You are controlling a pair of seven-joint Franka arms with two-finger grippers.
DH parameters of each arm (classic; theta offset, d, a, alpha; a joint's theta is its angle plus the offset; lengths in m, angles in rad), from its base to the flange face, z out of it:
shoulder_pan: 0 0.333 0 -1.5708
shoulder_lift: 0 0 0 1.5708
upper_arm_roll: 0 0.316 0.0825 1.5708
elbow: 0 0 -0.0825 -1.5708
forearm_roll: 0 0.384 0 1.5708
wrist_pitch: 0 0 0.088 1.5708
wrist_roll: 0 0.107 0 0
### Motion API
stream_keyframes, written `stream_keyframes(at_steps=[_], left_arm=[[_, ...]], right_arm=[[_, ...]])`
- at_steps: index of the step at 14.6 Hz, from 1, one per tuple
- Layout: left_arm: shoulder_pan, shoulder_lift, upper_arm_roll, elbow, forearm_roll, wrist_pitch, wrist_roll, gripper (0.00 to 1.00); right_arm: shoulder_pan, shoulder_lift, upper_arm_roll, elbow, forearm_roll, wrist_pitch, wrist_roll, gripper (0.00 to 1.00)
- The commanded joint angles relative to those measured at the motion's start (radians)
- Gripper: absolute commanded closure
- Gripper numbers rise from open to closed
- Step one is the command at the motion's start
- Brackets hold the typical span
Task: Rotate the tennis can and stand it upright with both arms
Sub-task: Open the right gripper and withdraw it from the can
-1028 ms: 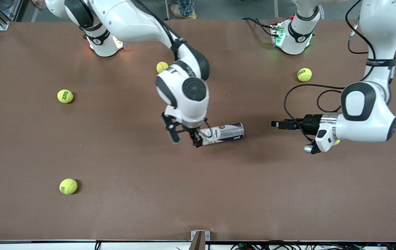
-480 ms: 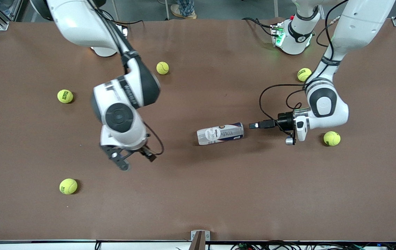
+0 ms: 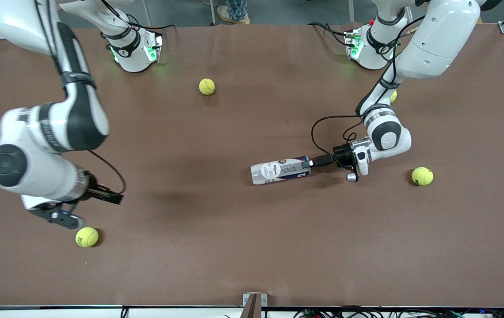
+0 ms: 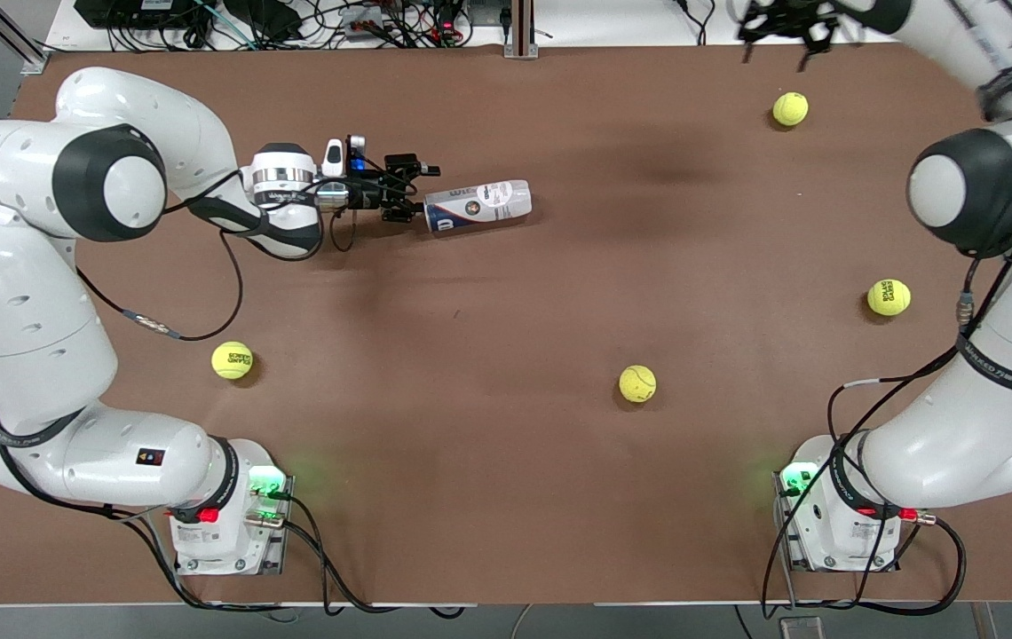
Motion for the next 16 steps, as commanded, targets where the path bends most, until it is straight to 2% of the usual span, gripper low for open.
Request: stream_keyframes(at_steps=[1, 2, 4, 6, 7, 10, 13, 16], left_arm=[[-0.015, 0.045, -0.005, 0.062, -0.035, 0.014, 0.02, 0.39], [-0.016, 0.047, -0.005, 0.065, -0.035, 0.014, 0.021, 0.56], [-0.015, 0.048, -0.005, 0.064, -0.033, 0.014, 0.056, 0.81], [-0.015, 0.057, -0.003, 0.064, -0.033, 0.012, 0.096, 0.96], [-0.012, 0.057, -0.005, 0.065, -0.033, 0.01, 0.099, 0.99], [0.005, 0.039, -0.002, 0.096, 0.014, 0.006, 0.083, 1.0], [0.023, 0.005, -0.002, 0.165, 0.201, 0.003, -0.107, 1.0], [0.023, -0.034, -0.002, 0.268, 0.49, -0.003, -0.468, 1.0]], right_arm=[[-0.077, -0.063, 0.015, -0.055, 0.005, -0.025, -0.21, 0.0], [-0.105, -0.069, 0.014, -0.05, -0.001, -0.034, -0.295, 0.0], [-0.138, -0.088, 0.009, -0.042, -0.006, -0.049, -0.358, 0.0], [-0.174, -0.103, 0.01, -0.016, -0.004, -0.089, -0.375, 0.0], [-0.175, -0.106, 0.009, -0.001, -0.01, -0.098, -0.409, 0.0], [-0.18, -0.105, 0.009, 0.042, -0.023, -0.118, -0.431, 0.0], [-0.191, -0.105, 0.007, 0.062, -0.021, -0.131, -0.434, 0.0], [-0.194, -0.108, 0.007, 0.074, -0.018, -0.134, -0.424, 0.0]])
